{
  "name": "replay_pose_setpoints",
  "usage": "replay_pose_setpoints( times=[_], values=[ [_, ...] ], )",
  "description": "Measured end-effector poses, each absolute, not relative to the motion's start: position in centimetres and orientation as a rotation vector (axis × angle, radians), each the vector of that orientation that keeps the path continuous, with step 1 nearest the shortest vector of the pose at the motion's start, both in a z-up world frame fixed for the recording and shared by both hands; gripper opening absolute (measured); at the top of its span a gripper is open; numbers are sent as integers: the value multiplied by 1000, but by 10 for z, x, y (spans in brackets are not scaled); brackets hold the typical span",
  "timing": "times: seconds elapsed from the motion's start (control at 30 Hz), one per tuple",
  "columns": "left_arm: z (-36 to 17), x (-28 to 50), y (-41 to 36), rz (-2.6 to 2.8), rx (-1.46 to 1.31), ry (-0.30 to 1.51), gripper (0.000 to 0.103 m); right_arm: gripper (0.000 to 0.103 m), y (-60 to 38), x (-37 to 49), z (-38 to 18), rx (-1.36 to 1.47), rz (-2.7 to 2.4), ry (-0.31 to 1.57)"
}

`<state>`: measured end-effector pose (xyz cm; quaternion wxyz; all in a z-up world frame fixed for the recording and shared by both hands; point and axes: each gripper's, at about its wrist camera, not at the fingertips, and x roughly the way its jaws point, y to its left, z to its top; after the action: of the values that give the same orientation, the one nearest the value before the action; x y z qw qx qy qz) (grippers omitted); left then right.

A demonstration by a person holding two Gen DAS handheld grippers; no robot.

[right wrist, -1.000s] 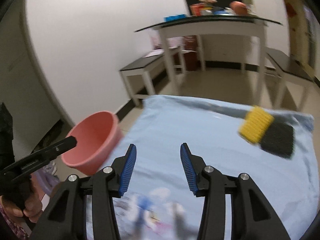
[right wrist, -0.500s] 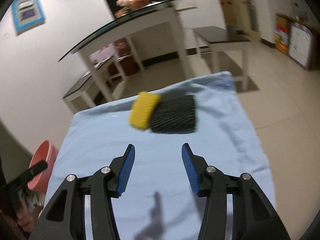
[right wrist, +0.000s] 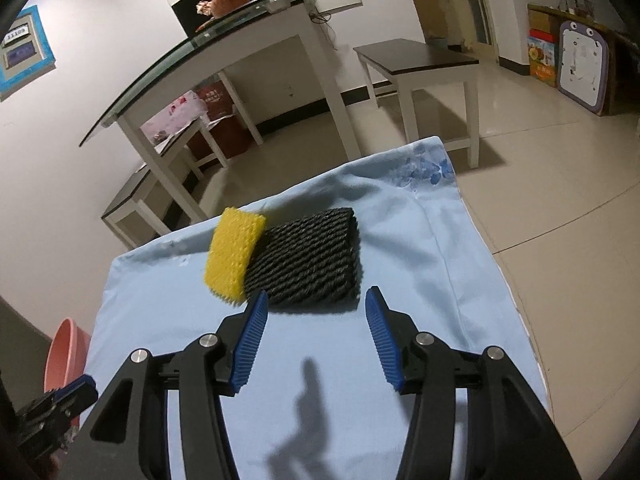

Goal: Collect trash
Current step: 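Move both open tools back over the yellow and black foam nets, then grasp the yellow foam net with the left tool while the right tool grasps the black foam net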

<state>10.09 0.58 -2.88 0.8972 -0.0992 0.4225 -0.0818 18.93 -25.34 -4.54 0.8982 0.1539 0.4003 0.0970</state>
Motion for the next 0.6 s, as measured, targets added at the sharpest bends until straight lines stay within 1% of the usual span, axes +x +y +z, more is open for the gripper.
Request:
replay_pose_setpoints(
  times=[0.27,0.53,0.6],
  values=[
    [-26,128,-12,-259,-149,855,35,50,-244,219,-60,296,152,870],
    [-31,180,-32,-367,-117,862,35,50,-234,234,-76,251,141,896],
    [-35,195,-36,-372,-107,865,35,48,-231,235,-78,234,139,894]
  ],
)
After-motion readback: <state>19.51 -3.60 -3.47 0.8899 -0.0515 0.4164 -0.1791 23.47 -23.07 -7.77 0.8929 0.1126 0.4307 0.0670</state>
